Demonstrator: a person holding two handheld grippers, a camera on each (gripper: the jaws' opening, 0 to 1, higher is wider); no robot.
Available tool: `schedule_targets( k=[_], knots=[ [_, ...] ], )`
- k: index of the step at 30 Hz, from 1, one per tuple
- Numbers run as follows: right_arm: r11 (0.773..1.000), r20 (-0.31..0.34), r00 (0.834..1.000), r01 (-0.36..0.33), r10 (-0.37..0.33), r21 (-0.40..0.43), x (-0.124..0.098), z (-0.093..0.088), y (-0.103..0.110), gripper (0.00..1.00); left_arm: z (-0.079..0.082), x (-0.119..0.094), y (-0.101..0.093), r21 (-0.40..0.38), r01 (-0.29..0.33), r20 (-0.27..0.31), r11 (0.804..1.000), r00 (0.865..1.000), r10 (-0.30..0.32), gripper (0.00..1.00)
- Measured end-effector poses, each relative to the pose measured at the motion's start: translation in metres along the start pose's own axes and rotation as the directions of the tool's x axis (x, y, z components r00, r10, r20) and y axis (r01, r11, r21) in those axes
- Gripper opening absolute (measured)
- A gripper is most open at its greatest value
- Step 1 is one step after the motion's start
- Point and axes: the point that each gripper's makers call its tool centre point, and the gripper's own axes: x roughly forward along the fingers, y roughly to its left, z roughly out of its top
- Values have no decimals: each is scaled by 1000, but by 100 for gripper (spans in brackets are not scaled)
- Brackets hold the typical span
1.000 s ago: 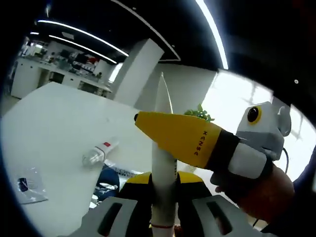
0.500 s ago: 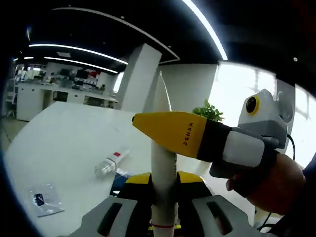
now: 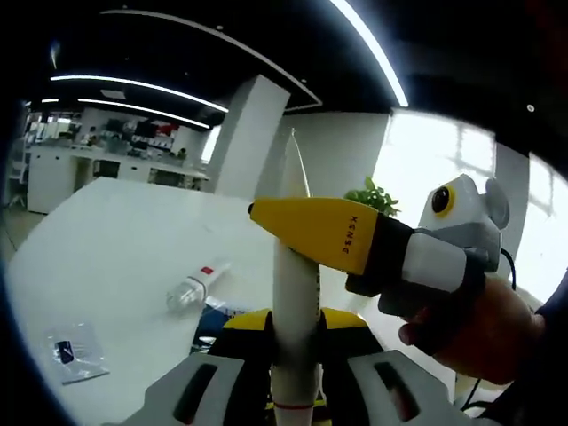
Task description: Arrange the skincare products in the storage area until every visible bottle or jar stands upright without overlapping.
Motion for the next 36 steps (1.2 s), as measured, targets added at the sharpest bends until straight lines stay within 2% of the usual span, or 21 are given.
schedule_targets(
  k=[4, 11, 14, 20, 25, 30, 36],
  knots=[
    [999, -5, 1000, -16, 16, 28, -2, -4, 2, 34, -3, -2, -2, -52, 33, -17, 998, 999, -34, 19],
    [999, -14, 999, -37, 37, 19, -5, -4, 7, 34, -3, -6, -6, -94, 79, -17, 992, 997, -81, 21],
    [998, -13, 999, -43, 44, 34, -8, -4, 7, 34, 3, -9, -13, -173, 145, 24, 974, 989, -143, 25],
    [996, -7, 997, -74, 74, 54, -12, -2, 7, 34, 13, -17, -15, -204, 200, 67, 958, 979, -190, 26],
    [995, -9, 996, -84, 85, 62, -14, -3, 6, 34, 16, -18, -15, -202, 202, 71, 958, 979, -191, 28],
    [993, -10, 995, -99, 100, 69, -16, -1, 7, 34, 8, -16, -13, -182, 195, 29, 964, 981, -193, 34],
    [991, -10, 993, -115, 116, 69, -19, 0, 8, 34, 7, -17, -15, -190, 212, 25, 959, 977, -211, 35]
  ],
)
